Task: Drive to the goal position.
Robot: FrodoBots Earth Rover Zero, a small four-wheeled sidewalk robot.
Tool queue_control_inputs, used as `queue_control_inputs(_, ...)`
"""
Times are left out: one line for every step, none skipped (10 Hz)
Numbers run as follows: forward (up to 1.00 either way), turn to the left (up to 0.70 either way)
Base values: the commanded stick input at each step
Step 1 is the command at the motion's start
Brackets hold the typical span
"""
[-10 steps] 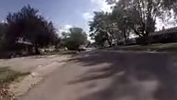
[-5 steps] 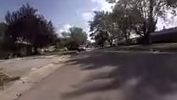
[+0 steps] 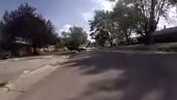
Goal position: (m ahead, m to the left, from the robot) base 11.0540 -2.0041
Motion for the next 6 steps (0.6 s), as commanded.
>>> queue_control_inputs(1.00, 0.00)
queue_control_inputs(1.00, 0.00)
queue_control_inputs(1.00, 0.00)
queue_control_inputs(1.00, 0.00)
queue_control_inputs(1.00, 0.00)
queue_control_inputs(1.00, 0.02)
